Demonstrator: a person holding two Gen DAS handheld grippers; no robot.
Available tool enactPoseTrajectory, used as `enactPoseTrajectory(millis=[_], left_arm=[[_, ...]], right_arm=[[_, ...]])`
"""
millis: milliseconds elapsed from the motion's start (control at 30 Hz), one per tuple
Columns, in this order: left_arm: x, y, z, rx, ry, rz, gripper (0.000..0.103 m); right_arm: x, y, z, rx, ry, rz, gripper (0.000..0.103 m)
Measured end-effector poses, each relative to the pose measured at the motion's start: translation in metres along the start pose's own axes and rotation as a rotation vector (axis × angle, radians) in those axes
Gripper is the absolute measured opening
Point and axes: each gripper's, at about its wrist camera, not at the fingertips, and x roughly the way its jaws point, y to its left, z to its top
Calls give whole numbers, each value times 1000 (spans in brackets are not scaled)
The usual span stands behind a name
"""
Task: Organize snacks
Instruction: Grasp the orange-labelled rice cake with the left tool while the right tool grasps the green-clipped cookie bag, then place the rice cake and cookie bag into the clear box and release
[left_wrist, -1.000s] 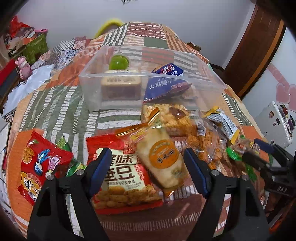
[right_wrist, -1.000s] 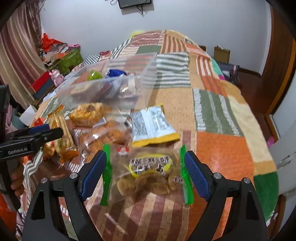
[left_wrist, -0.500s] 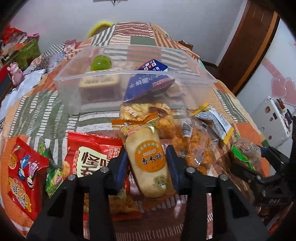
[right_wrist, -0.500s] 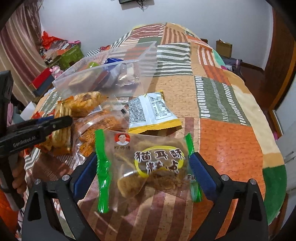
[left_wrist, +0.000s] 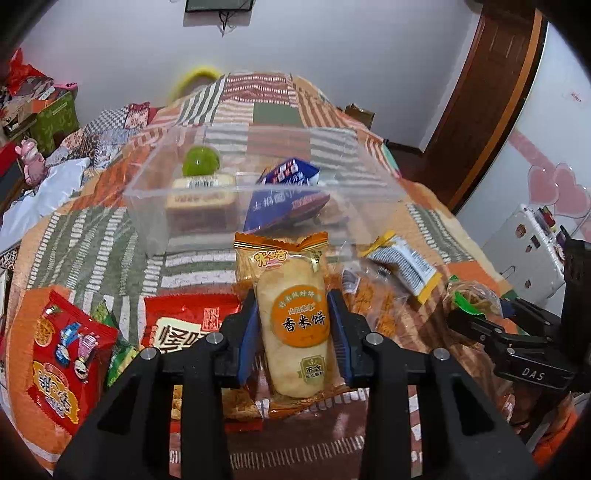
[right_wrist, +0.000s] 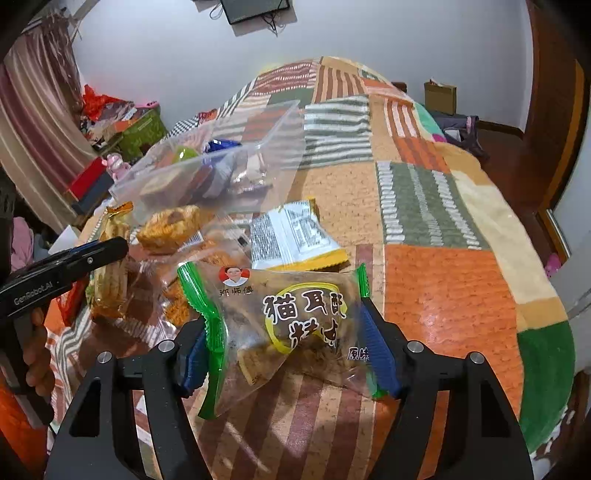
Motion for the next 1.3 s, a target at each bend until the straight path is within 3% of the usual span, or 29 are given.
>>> enactPoseTrajectory(millis=[433, 767, 1300], left_arm=[[-32, 8, 36, -14, -124, -3, 36], [-32, 18, 75, -10, -189, 25, 36], [24, 34, 123, -7, -178, 44, 36]], right_arm=[[-35, 18, 45, -31, -156, 21, 68], [-26, 49, 92, -101, -236, 63, 68], [37, 64, 138, -113, -187, 115, 68]])
